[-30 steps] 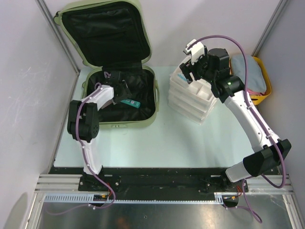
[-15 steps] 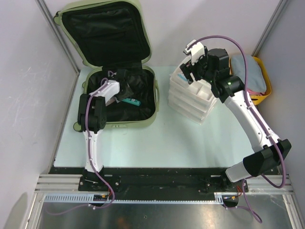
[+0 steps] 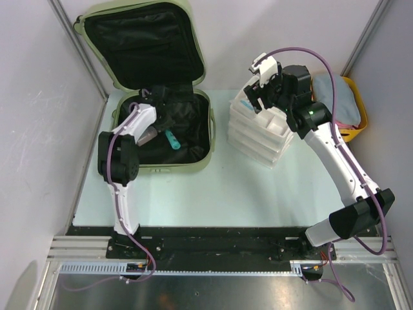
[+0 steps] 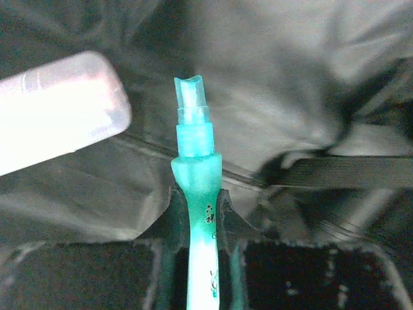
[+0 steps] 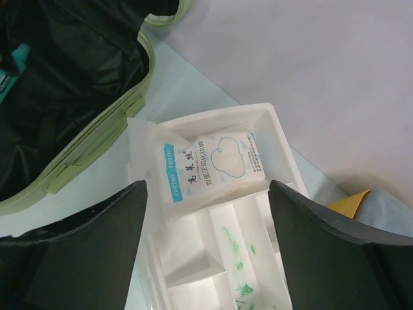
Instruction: Open, take out, and arrange the luggage
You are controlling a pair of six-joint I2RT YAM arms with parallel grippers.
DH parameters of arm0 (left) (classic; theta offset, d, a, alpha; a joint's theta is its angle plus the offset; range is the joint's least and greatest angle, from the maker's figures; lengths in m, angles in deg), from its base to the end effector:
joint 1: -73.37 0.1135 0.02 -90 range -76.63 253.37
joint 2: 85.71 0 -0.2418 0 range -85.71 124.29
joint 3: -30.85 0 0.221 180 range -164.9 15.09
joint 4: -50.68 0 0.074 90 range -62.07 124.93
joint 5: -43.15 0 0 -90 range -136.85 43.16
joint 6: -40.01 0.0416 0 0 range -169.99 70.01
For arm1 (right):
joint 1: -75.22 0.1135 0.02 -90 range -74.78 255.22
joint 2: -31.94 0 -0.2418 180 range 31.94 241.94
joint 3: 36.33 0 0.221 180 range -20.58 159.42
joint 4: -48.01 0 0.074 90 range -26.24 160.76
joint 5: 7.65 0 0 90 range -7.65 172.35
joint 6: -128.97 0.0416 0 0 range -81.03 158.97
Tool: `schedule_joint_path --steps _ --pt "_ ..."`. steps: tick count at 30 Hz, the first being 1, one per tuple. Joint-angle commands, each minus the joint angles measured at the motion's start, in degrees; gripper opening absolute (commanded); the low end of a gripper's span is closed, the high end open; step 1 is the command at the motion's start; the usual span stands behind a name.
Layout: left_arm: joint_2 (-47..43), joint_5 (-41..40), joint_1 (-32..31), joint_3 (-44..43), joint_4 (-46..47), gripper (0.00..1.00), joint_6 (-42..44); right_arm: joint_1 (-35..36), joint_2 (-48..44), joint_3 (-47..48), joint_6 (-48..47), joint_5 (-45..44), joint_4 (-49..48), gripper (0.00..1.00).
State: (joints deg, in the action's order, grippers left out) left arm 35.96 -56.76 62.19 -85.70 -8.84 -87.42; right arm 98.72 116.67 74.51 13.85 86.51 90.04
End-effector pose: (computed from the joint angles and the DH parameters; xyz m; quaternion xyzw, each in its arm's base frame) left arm 0.4098 -0.0737 0.1957 -0.2392 0.9423 -0.0132 0.2340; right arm 0.2806 0.1253 0.4199 -0.3483 0.7180 0.0205 0.6023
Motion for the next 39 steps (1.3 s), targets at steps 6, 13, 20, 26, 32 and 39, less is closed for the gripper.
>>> schedule_joint_path --steps 6,13,20,26,32,39 --pt "-13.6 4.5 -0.9 0.2 8.3 0.00 6.2 -0.1 0.2 0.7 5.4 4.4 -2.1 0.80" --pt "-21.8 21.0 -0.9 8.2 20.5 0.00 13.3 -0.6 1.6 2.1 13.0 17.7 0.2 0.82" --pt "-33.8 40.6 -0.9 18.2 37.9 0.00 18.3 -0.5 5.5 1.2 28.1 29.9 -6.1 0.79" --pt "-39.4 45.0 -0.9 21.2 45.4 0.00 15.6 2.4 8.8 -0.5 40.3 32.9 -18.2 0.79" --pt "-44.3 49.6 -0.9 26.3 53.0 0.00 13.0 3.6 10.9 -1.5 50.7 30.8 -34.6 0.80" --pt "-48.0 51.1 -1.2 30.0 55.2 0.00 13.0 6.2 11.6 -0.9 55.4 30.5 -42.1 0.81"
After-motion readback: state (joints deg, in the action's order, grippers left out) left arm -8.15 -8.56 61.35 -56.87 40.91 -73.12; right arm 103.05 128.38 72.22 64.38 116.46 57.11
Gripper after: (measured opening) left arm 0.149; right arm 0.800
